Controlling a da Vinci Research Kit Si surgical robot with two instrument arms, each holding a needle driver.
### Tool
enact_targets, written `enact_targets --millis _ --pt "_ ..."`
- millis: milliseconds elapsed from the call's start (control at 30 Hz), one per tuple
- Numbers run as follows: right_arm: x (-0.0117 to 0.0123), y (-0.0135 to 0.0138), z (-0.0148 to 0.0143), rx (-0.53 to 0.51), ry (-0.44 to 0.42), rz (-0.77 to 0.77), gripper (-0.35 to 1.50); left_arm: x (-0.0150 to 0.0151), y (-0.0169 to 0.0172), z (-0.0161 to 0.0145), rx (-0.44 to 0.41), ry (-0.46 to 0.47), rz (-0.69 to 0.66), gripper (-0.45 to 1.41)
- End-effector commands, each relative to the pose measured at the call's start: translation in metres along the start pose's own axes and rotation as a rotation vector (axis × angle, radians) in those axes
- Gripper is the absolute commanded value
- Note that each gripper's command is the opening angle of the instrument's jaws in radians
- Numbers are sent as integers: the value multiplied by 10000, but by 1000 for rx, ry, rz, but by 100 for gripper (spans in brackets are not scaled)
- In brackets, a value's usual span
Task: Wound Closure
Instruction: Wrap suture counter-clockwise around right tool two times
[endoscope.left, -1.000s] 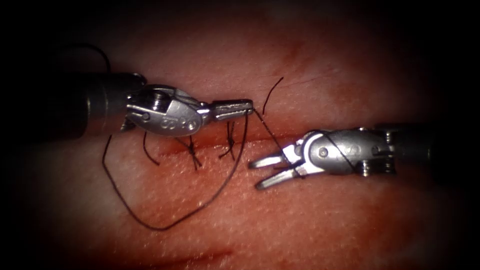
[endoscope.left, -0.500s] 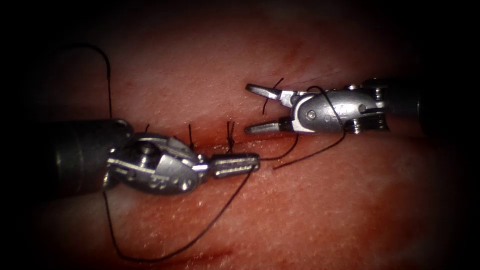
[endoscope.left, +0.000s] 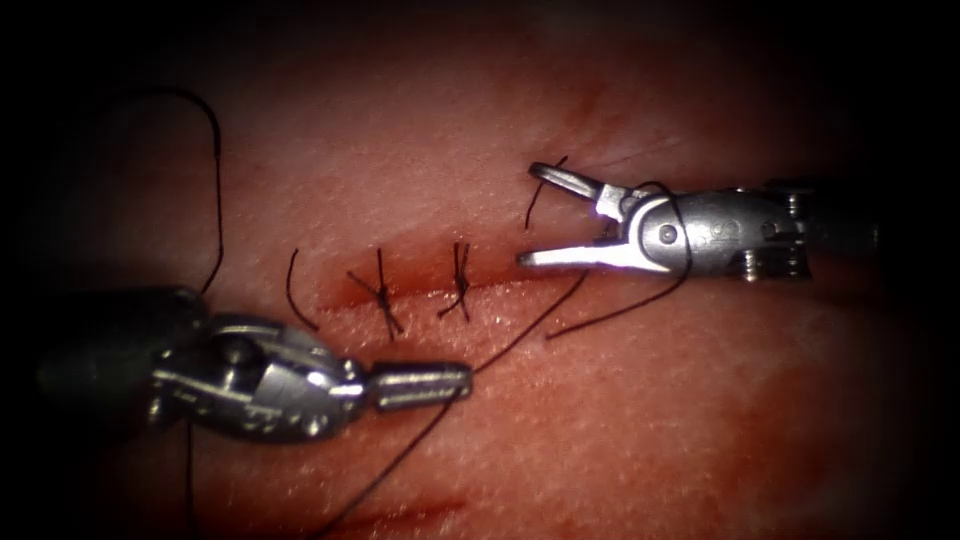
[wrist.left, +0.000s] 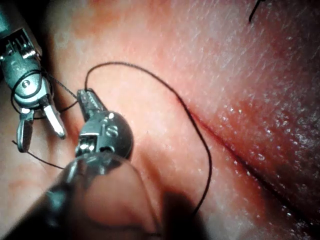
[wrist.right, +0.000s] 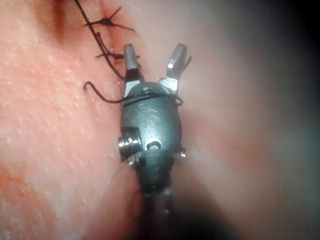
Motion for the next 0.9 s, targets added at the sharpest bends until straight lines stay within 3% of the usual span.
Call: enact_targets --millis 33,200,467,600,733,900 --pt "-3 -5 6 32 -7 -8 76 -3 0 9 3 -1 1 -45" --pt "1 -23 7 67 -21 -22 54 4 -2 22 10 -10 -2 -45" --pt "1 -34 7 176 -109 -44 56 8 -33 38 9 11 4 -45" --pt "-2 -42 4 284 -136 -56 54 -6 -68 38 21 28 5 -45" --pt "-3 -55 2 387 -140 -37 41 -28 -97 42 36 43 -6 -45" --pt "-4 -60 -1 430 -114 -19 35 -63 -110 52 40 39 -19 -45"
